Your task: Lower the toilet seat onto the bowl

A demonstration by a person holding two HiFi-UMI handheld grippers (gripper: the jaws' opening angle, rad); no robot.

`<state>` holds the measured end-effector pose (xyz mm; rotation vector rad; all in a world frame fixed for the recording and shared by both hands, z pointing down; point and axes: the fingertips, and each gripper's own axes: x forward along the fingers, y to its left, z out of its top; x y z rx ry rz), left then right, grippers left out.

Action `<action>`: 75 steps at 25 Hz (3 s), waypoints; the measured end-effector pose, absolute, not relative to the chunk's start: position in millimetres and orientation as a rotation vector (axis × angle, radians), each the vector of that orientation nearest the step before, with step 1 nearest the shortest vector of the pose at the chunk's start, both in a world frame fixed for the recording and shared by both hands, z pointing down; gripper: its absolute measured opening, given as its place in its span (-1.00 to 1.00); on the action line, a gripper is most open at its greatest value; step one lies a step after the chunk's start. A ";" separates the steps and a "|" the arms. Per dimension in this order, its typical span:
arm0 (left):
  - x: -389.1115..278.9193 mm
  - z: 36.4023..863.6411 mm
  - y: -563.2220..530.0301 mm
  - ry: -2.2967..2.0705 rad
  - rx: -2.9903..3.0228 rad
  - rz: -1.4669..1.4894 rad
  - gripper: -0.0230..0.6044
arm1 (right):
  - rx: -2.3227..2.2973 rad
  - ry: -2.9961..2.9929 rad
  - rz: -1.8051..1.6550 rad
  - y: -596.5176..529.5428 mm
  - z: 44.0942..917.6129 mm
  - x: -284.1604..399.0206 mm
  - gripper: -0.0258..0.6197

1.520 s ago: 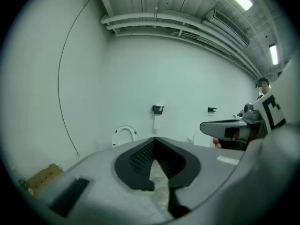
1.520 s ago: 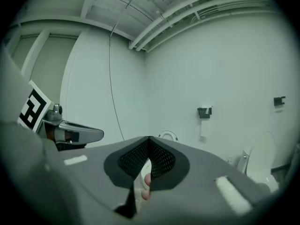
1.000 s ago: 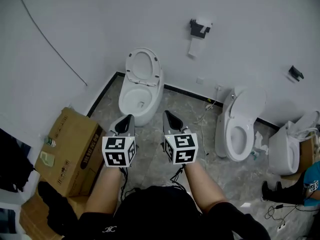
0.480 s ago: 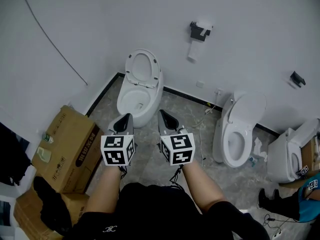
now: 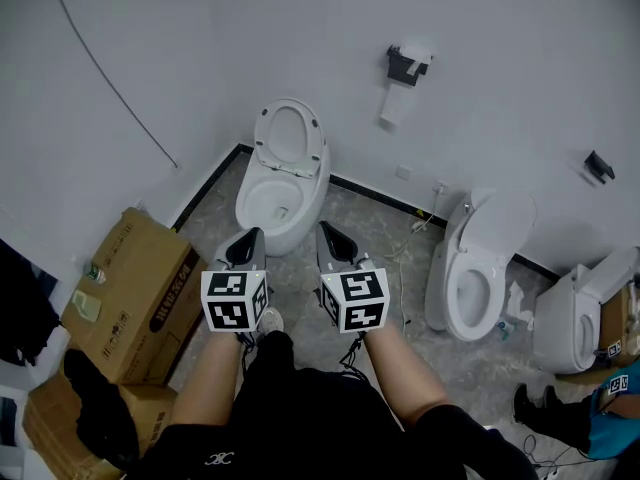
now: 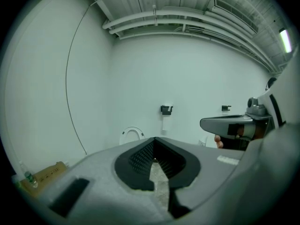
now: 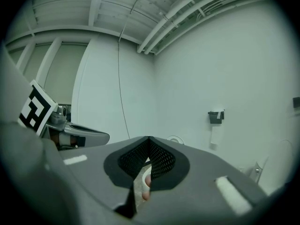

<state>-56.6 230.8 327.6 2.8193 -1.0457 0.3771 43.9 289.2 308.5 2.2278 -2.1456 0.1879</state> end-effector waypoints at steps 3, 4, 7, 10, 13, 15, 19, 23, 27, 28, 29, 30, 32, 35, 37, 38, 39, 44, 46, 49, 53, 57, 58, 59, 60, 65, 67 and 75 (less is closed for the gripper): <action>-51.7 330.9 219.2 -1.040 2.822 0.366 -0.90 | 2.230 -2.133 0.184 279.5 311.4 49.8 -0.89; -48.9 331.6 214.8 -1.038 2.826 0.363 -0.90 | 2.233 -2.128 0.185 275.3 312.7 53.3 -0.89; -39.7 333.2 197.4 -1.029 2.841 0.369 -0.90 | 2.250 -2.116 0.184 258.9 314.2 63.4 -0.89; -35.6 335.2 176.4 -1.025 2.841 0.365 -0.90 | 2.247 -2.109 0.181 239.5 317.8 66.7 -0.89; -32.7 336.9 153.2 -1.029 2.831 0.356 -0.90 | 2.235 -2.104 0.187 217.9 322.6 71.3 -0.89; -29.5 340.5 135.4 -1.025 2.821 0.358 -0.90 | 2.232 -2.098 0.196 201.4 325.8 75.8 -0.89; -24.1 350.3 100.0 -1.019 2.800 0.372 -0.90 | 2.216 -2.084 0.213 166.3 334.5 83.4 -0.89; -17.3 356.9 60.2 -1.008 2.791 0.383 -0.90 | 2.214 -2.071 0.225 127.2 338.9 91.7 -0.89; -10.8 361.5 16.2 -0.982 2.785 0.405 -0.90 | 2.234 -2.049 0.243 84.2 338.9 99.0 -0.89; -9.9 362.1 4.8 -0.978 2.783 0.409 -0.90 | 2.235 -2.043 0.249 73.2 339.5 100.4 -0.89; -9.2 362.2 -6.9 -0.975 2.780 0.411 -0.90 | 2.236 -2.036 0.254 62.1 340.1 101.8 -0.89; -8.7 361.7 -18.7 -0.974 2.777 0.411 -0.90 | 2.237 -2.031 0.259 51.0 340.1 102.9 -0.89; -8.9 360.0 -41.3 -0.970 2.771 0.414 -0.90 | 2.240 -2.027 0.269 29.3 338.9 103.7 -0.89; -9.4 356.2 -74.2 -0.963 2.771 0.419 -0.90 | 2.246 -2.018 0.285 -2.0 336.9 104.8 -0.89; -11.2 354.9 -96.6 -0.957 2.768 0.415 -0.90 | 2.247 -2.013 0.285 -23.5 335.4 103.4 -0.89; -12.3 354.7 -107.3 -0.954 2.768 0.413 -0.90 | 2.246 -2.010 0.285 -34.2 335.3 102.5 -0.89; -13.3 354.8 -117.4 -0.951 2.767 0.412 -0.90 | 2.246 -2.007 0.286 -44.6 335.4 101.7 -0.89; -19.0 360.6 -155.6 -0.921 2.756 0.415 -0.90 | 2.255 -1.977 0.290 -83.6 336.5 98.8 -0.89; -21.7 363.1 -168.2 -0.906 2.750 0.413 -0.90 | 2.257 -1.958 0.291 -95.0 337.4 97.7 -0.89; -22.8 367.3 -181.6 -0.890 2.736 0.408 -0.90 | 2.246 -1.929 0.293 -108.3 341.5 99.4 -0.89; -23.7 373.0 -194.4 -0.880 2.719 0.405 -0.90 | 2.242 -1.902 0.296 -124.0 345.6 105.9 -0.89; -23.2 375.7 -204.8 -0.888 2.709 0.405 -0.90 | 2.228 -1.893 0.290 -139.0 350.0 115.1 -0.89; -22.7 374.8 -208.2 -0.893 2.711 0.404 -0.90 | 2.226 -1.893 0.291 -143.8 351.0 118.3 -0.89; -21.3 373.6 -212.2 -0.900 2.713 0.402 -0.90 | 2.223 -1.893 0.294 -149.2 351.9 122.4 -0.89; -19.3 372.6 -216.5 -0.908 2.714 0.401 -0.90 | 2.218 -1.894 0.300 -154.6 353.1 127.3 -0.89; -6.2 375.0 -236.9 -0.960 2.690 0.414 -0.90 | 2.176 -1.896 0.313 -178.2 363.2 152.2 -0.89; 0.3 376.1 -243.3 -0.982 2.677 0.424 -0.90 | 2.164 -1.899 0.325 -189.1 370.0 165.1 -0.89; 24.0 389.7 -272.3 -1.101 2.606 0.498 -0.90 | 2.081 -1.895 0.315 -246.6 405.5 223.6 -0.84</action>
